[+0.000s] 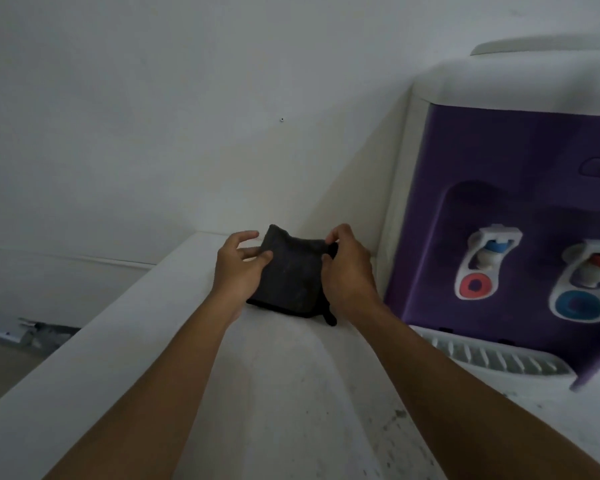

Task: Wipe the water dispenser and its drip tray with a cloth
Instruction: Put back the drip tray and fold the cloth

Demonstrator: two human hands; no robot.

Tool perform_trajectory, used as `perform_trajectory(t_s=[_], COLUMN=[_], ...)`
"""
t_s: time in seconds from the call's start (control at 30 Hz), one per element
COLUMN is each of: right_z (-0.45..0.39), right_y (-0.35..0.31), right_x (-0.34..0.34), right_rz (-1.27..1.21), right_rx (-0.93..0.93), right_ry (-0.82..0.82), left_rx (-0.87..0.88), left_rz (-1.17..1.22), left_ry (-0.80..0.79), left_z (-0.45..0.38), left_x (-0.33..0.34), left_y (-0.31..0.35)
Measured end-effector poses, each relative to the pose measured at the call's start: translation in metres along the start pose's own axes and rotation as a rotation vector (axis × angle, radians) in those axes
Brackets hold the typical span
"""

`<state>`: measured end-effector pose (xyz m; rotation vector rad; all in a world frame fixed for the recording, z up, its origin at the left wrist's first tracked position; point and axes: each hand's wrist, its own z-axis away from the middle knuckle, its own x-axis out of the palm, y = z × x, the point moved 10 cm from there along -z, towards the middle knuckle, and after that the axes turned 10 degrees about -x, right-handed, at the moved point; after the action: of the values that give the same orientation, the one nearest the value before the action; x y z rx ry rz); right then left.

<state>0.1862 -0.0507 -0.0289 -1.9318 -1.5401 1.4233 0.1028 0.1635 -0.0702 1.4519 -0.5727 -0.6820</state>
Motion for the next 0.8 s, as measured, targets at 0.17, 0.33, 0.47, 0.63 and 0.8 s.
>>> perform_trajectory(t_s=[0.17, 0.33, 0.47, 0.63, 0.8], right_z=[-0.009, -0.009, 0.0, 0.008, 0.032], right_y=[0.025, 0.038, 0.029, 0.026, -0.019], right_x=[0.015, 0.033, 0.06, 0.064, 0.03], right_rz=[0.057, 0.156, 0.414, 0.435, 0.186], right_rx=[0.025, -0.018, -0.182, -0.174, -0.271], right_ry=[-0.014, -0.141, -0.38, -0.525, -0.493], left_rx=[0.115, 0.383, 0.435, 0.411, 0.468], left_rz=[-0.127, -0.582, -0.75, -0.838, -0.771], left_ry=[-0.005, -0.026, -0.151, -0.212, -0.249], left_z=[-0.014, -0.003, 0.007, 0.02, 0.06], left_x=[0.013, 0.036, 0.058, 0.064, 0.064], left_y=[-0.007, -0.001, -0.007, -0.004, 0.029])
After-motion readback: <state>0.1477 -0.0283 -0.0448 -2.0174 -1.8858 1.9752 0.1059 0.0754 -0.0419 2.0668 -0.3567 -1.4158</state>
